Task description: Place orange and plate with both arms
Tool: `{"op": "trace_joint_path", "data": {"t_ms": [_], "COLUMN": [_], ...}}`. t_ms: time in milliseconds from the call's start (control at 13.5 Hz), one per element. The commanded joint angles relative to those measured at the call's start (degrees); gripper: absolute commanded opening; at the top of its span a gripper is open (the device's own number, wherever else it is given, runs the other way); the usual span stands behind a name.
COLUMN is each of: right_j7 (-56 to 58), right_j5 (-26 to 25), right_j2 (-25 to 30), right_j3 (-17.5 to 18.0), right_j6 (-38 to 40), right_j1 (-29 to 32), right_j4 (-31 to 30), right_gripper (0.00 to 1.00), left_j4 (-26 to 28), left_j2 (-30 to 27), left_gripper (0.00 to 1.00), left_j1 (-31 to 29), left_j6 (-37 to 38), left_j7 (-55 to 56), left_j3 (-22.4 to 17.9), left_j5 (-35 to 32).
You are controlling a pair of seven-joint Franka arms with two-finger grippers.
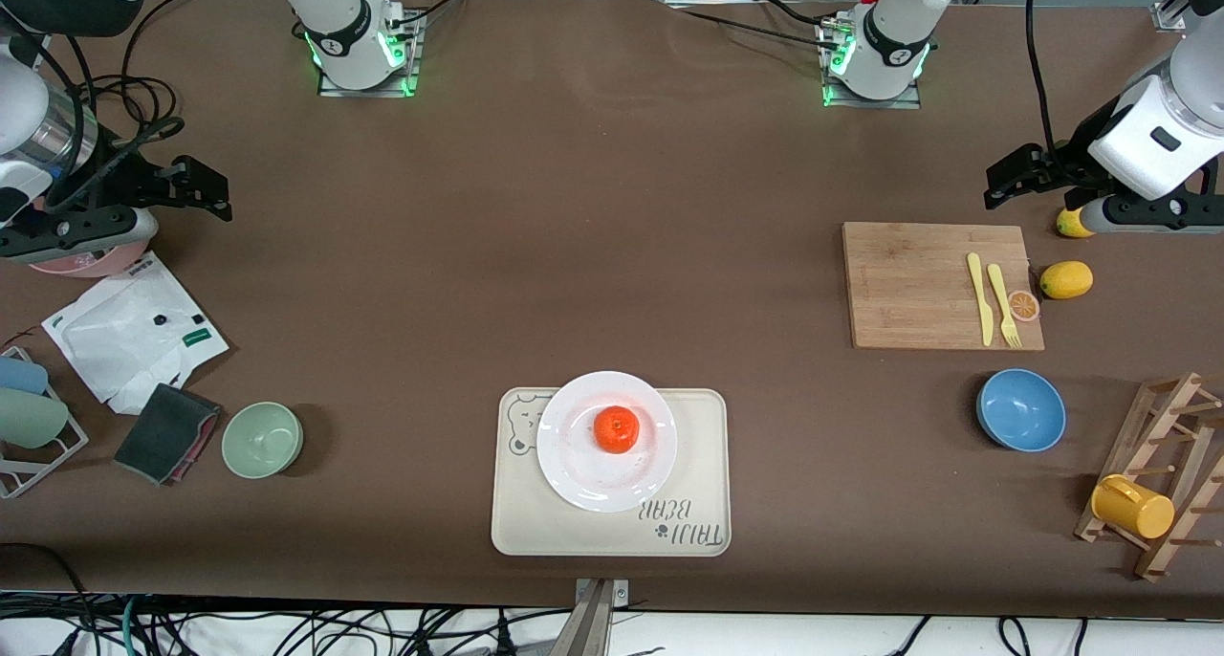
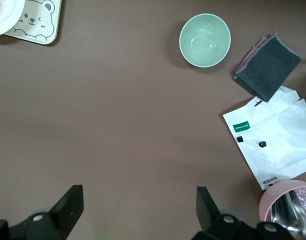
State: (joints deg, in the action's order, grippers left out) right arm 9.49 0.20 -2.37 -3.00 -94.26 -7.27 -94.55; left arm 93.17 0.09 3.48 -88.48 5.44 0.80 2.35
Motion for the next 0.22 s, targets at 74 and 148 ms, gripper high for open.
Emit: {"op": "trace_joint_path", "data": {"t_ms": [74, 148], "right_j7": [-0.9, -0.9], "right_j5": [-0.2, -0.3], "right_j2": [-0.6, -0.6], "right_j3": [0.0, 0.1], "right_j6": [1.9, 2.7], "right_j1": [-0.2, -0.2], "right_j4": [2.6, 2.7], "right_gripper": [1.00, 1.00], "left_j4": [-0.4, -0.4], "left_j2": [-0.4, -0.4], "left_gripper": [1.00, 1.00], "left_j1": [0.4, 0.4], "left_j6": [0.9, 0.9], "left_j7": [-0.2, -0.2], "left_j3": [-0.4, -0.4], "left_j5": [0.5, 0.5]}}
